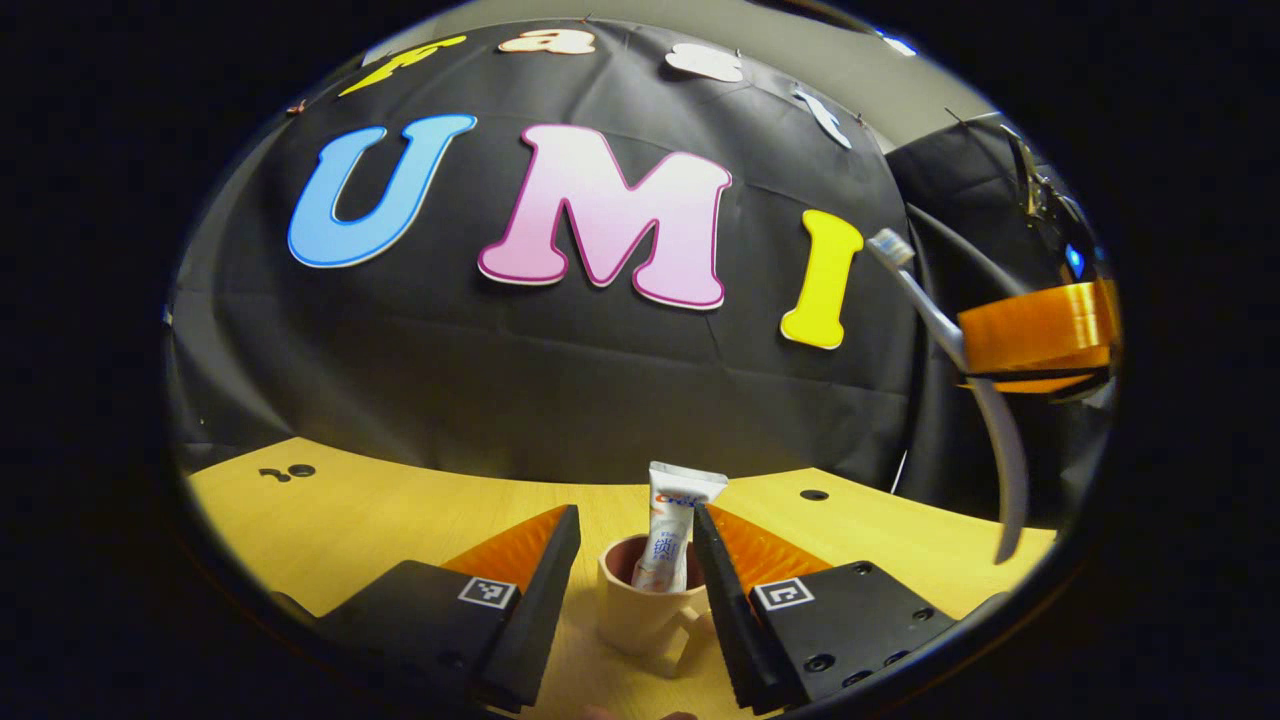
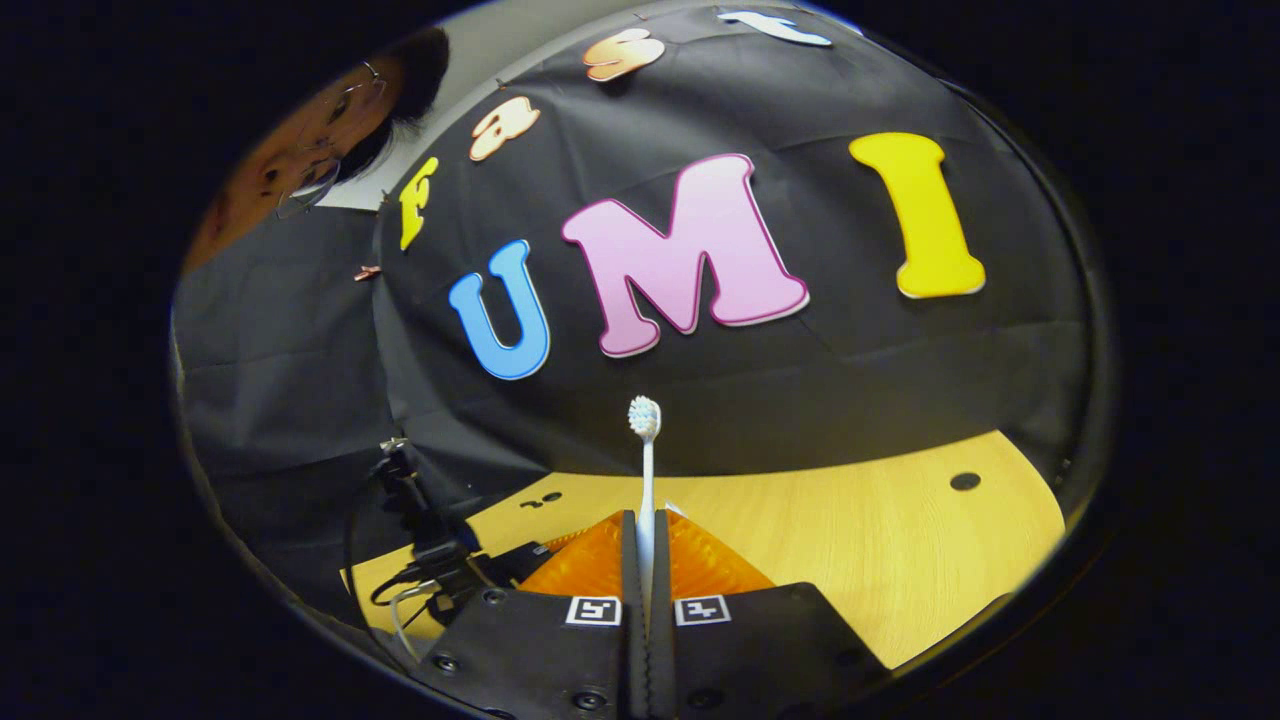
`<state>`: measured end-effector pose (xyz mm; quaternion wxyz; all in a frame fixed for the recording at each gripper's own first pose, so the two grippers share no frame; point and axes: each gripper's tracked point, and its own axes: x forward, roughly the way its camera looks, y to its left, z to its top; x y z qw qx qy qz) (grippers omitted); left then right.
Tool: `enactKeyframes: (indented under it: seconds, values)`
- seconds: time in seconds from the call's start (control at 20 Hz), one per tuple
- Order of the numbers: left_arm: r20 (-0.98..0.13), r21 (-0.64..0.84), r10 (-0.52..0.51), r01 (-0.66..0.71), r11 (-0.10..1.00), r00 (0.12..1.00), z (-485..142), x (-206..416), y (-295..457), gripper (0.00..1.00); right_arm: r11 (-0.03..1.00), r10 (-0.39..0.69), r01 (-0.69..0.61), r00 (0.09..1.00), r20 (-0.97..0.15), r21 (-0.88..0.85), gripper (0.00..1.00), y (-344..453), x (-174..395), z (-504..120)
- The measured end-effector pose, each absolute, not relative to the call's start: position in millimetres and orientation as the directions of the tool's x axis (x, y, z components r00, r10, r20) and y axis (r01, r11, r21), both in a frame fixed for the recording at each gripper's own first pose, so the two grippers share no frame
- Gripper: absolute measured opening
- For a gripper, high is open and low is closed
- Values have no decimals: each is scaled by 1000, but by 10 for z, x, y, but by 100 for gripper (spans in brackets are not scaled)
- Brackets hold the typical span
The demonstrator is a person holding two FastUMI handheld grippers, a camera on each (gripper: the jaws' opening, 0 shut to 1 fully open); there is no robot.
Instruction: Put the toothbrush and toothpaste on the desktop into the cup, then pick up the cup and place it on the coaster on the desktop.
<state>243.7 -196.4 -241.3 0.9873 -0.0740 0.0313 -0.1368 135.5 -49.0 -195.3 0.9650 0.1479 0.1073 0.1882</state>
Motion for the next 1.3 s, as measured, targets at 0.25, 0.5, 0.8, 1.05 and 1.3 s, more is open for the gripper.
enactKeyframes:
  seconds: [0.25,0.5,0.8,1.05,1.3]
  values:
    - [-88,-200,-234,213,956,968,-2406,1929,-1612,71,865,449,-417,892,-58,278,5,-270,1721,-1716]
    - [-198,-208,-153,111,972,968,-2716,1440,-1156,72,832,519,-505,855,-1,229,4,51,2064,-1725]
    - [-236,-170,-47,6,985,971,-2855,1244,-716,72,800,587,-575,809,-21,172,4,454,2351,-2194]
    - [-258,-186,-8,-41,982,966,-2887,1066,-653,72,801,597,-584,795,-104,134,5,514,2507,-2757]
    - [-295,-203,-18,-44,978,955,-3032,982,-755,72,808,589,-580,792,-158,105,5,490,2585,-3097]
